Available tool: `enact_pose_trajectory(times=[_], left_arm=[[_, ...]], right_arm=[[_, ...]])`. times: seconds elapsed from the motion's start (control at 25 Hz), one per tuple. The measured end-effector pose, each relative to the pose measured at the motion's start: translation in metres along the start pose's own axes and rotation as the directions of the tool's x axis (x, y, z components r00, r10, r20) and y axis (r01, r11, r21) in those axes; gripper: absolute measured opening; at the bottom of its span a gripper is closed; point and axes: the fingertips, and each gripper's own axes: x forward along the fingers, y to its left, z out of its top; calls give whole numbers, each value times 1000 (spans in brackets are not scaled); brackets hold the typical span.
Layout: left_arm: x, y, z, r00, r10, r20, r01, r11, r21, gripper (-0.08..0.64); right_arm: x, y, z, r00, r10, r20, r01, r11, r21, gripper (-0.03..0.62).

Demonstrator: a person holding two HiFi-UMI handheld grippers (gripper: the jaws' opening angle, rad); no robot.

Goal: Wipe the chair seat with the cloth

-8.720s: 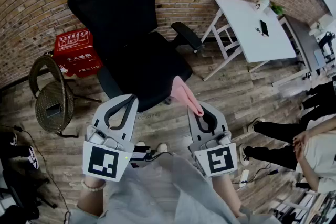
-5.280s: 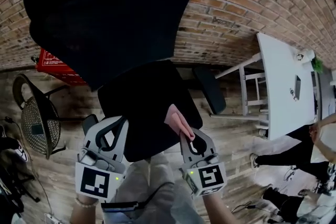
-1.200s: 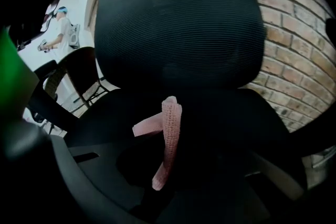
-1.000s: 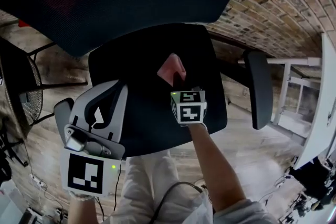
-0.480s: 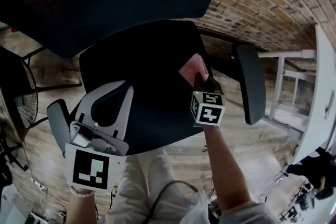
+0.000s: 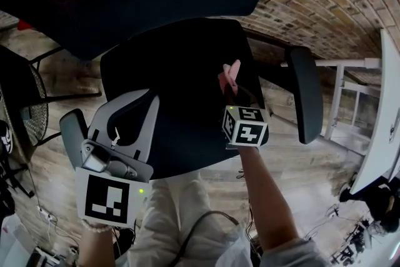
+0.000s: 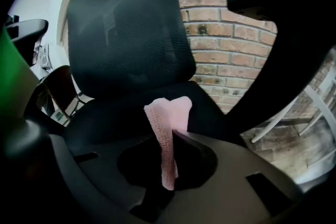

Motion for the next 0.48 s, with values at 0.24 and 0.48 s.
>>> enact_pose_trajectory(times=[0.24,0.48], left_arm=[[-16,11,-7,999,54,-3,-55,996,-64,18],[-25,19,-13,997,76,2,-76,994,-76,18]], right_arm=[[5,60,-14,994,103,-27,-104,994,-41,52],[3,136,-43,967,241,-80,-247,966,-78,52]])
